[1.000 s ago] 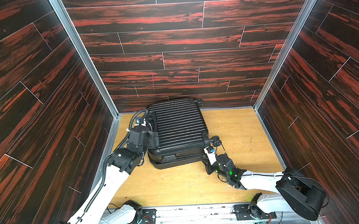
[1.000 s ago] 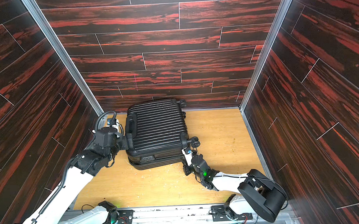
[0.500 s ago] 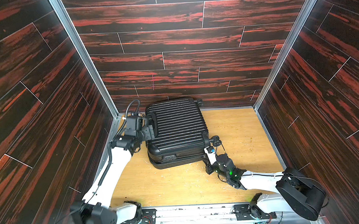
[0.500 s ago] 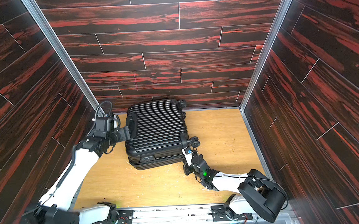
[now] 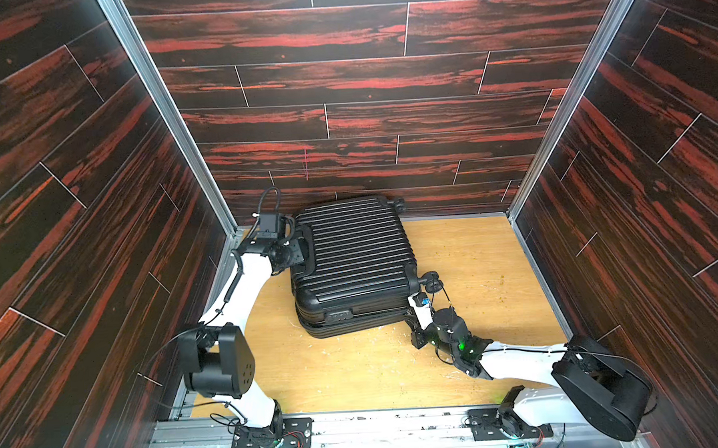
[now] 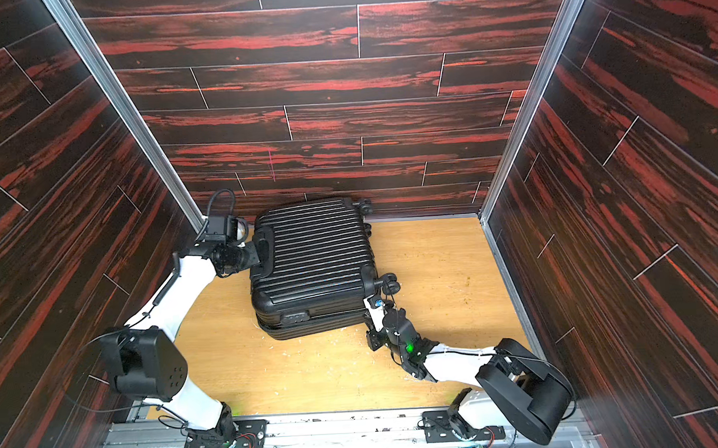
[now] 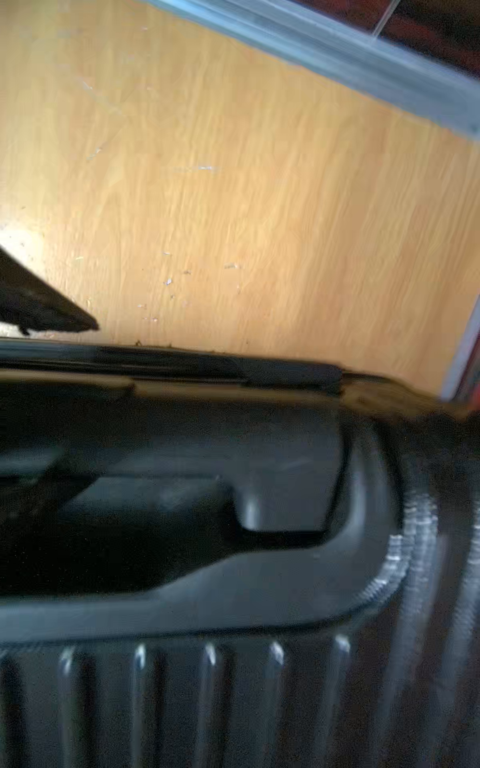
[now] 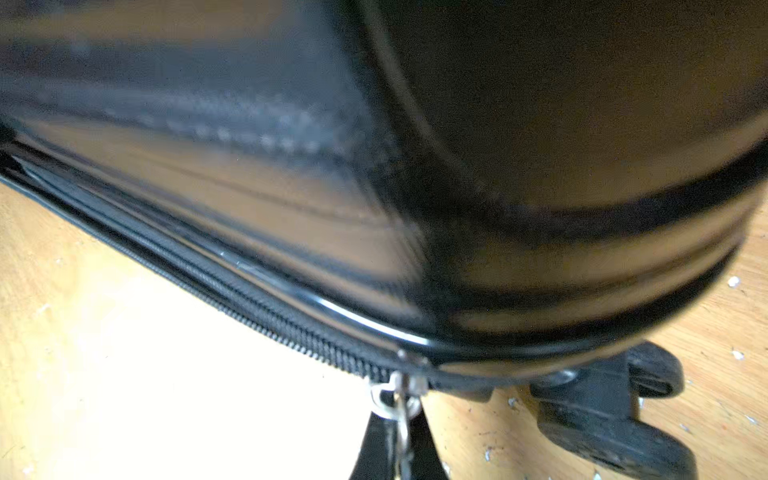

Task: Close the suitcase zippers
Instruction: Zip the zipper on the suitcase.

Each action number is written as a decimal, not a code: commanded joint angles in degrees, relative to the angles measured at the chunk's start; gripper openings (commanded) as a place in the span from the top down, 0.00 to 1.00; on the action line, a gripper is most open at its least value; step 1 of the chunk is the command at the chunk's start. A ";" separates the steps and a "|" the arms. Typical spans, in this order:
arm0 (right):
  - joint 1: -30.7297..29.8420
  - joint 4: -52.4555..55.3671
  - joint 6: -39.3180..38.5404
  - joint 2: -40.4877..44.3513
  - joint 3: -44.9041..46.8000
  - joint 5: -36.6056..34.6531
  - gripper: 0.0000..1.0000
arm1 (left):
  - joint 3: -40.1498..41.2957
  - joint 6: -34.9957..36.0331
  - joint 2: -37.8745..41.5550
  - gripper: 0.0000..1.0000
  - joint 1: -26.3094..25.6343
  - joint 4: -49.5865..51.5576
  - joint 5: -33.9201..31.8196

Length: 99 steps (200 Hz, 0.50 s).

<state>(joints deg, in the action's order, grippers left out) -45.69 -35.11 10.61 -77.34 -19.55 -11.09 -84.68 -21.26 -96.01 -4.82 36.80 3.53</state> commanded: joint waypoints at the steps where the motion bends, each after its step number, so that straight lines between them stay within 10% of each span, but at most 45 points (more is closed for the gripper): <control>1: -0.01 -3.91 -0.76 1.03 -2.25 -1.21 1.00 | -2.47 -0.81 -1.42 0.60 0.16 1.94 6.01; 99: -1.58 -4.66 -7.43 2.35 -2.69 0.88 1.00 | 2.90 -29.23 5.29 0.85 -0.53 -5.93 -0.58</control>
<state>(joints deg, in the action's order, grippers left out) -45.52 -35.18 7.73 -77.23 -20.29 -12.45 -85.06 -29.56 -96.73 -5.06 36.99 4.19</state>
